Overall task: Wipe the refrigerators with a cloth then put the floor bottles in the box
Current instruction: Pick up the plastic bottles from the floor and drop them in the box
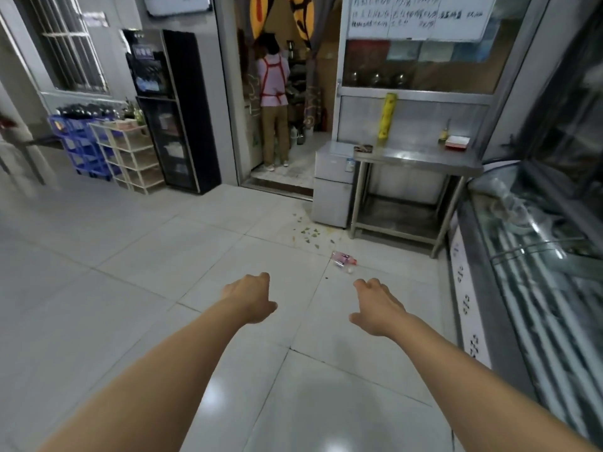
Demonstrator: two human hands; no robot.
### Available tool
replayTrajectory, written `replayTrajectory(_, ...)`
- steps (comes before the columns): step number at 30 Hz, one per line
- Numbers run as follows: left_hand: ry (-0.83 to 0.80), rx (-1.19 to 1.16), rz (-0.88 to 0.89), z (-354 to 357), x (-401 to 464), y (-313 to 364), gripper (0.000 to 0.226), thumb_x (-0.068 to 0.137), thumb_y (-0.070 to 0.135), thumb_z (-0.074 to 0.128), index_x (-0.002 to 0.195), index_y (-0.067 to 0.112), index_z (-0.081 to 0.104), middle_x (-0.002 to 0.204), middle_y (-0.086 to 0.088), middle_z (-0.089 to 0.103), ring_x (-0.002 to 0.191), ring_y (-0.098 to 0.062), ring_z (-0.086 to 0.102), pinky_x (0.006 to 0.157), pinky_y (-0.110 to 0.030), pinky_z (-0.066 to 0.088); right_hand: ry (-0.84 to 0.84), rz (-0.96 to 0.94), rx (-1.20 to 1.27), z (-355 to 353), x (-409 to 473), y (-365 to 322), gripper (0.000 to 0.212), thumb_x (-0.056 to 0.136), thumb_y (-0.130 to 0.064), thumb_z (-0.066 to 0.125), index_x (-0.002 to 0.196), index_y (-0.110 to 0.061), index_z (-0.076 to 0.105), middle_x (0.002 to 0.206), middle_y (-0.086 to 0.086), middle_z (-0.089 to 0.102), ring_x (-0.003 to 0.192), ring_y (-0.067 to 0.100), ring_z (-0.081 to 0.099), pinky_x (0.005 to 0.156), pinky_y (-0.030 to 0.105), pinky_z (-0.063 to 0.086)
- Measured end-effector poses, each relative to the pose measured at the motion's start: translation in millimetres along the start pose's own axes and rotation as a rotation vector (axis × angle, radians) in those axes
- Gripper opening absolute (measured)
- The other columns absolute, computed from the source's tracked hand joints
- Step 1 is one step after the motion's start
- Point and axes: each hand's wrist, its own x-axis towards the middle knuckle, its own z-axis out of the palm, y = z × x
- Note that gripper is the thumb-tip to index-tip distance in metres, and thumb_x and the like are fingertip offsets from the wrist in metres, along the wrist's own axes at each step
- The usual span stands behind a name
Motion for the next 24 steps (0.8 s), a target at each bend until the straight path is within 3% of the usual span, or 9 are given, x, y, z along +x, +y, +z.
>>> replayTrajectory(8, -0.046, 0.04, 0.127, -28, 189, 1, 0.05, 0.09, 0.043, 0.052, 0.131, 0.017, 0.039, 0.118, -0.005, 0.058, 0.105, -0.024, 0.057, 0.075, -0.032, 0.041, 0.01, 0.159, 0.049, -41, 157, 0, 0.068, 0.09, -0.032, 0.058, 0.145, -0.013, 0.023, 0.143, 0.011, 0.029, 0.129, 0.029, 0.034, 0.098, 0.038, 0.041)
replayTrajectory(24, -0.061, 0.108, 0.18, -98, 554, 44, 0.05, 0.092, 0.04, 0.05, 0.133, 0.016, 0.036, 0.128, -0.006, 0.053, 0.113, -0.025, 0.055, 0.083, -0.034, 0.042, 0.025, 0.155, 0.064, -133, 520, 43, 0.062, 0.088, -0.031, 0.06, 0.14, -0.012, 0.03, 0.138, 0.012, 0.035, 0.126, 0.03, 0.038, 0.097, 0.038, 0.041)
